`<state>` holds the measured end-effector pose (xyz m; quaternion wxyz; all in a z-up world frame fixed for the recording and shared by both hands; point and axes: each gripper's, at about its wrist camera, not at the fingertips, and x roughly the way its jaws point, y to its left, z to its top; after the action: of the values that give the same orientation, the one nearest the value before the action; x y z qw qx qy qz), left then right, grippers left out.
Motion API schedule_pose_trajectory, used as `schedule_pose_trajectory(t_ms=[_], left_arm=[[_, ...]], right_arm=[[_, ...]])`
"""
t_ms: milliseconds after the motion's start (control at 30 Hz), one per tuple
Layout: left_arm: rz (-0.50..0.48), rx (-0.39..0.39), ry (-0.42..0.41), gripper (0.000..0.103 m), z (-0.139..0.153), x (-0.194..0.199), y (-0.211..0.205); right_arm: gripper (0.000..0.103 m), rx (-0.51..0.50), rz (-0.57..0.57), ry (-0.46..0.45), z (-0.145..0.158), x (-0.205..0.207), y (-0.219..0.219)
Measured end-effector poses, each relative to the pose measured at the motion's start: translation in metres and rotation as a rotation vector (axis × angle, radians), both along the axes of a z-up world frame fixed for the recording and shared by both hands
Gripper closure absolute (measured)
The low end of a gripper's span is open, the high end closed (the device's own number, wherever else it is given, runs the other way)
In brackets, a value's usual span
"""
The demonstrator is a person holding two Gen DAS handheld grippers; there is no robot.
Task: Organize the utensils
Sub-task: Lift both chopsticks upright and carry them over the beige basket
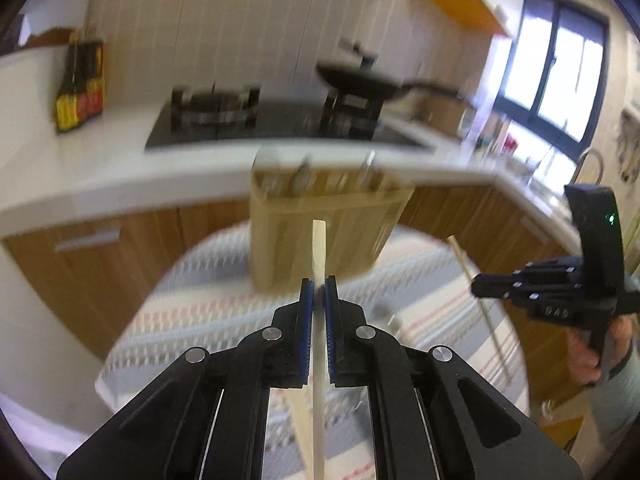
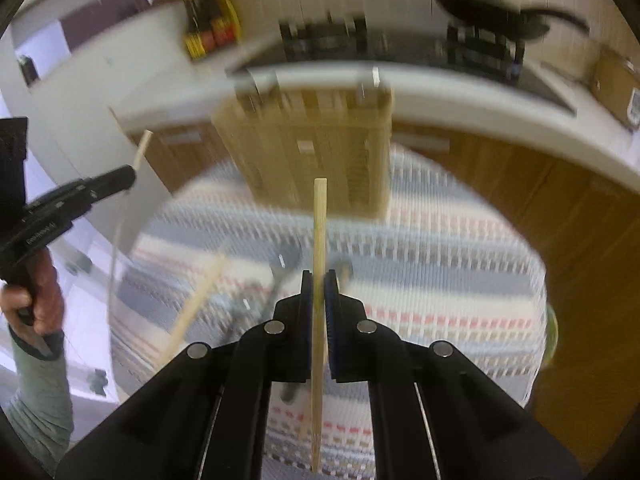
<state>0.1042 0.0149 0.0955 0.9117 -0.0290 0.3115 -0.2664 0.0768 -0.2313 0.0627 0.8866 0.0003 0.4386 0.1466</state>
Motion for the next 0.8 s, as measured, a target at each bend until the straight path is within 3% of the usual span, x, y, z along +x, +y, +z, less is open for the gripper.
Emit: schedule_pose_trajectory(t_ms=[267,400,633,800], left_arm=[[0.032,-0.093,-0.195,0.099,0.059,0.017,-0.022],[0.067,-0.126,-0.279,0.099,0.076,0.032,-0.031],[0.146,-0.225,-0.399,0.099,0.093,0.069,-0.033],[0.209,-0.204,-0.452,0.099,0.092,0.093,-0.043]], right_arm=[[0.099,0.092,0.001,-0.255,0.080,0.023,-0.010],[0.099,0.137,-0.018,-0.384,0.103,0.044,-0.016],[0.099,0.192,-0.107,-0.532,0.113,0.092,-0.031],[0.099,0.202,-0.155,-0.589,0.103,0.122,-0.035]])
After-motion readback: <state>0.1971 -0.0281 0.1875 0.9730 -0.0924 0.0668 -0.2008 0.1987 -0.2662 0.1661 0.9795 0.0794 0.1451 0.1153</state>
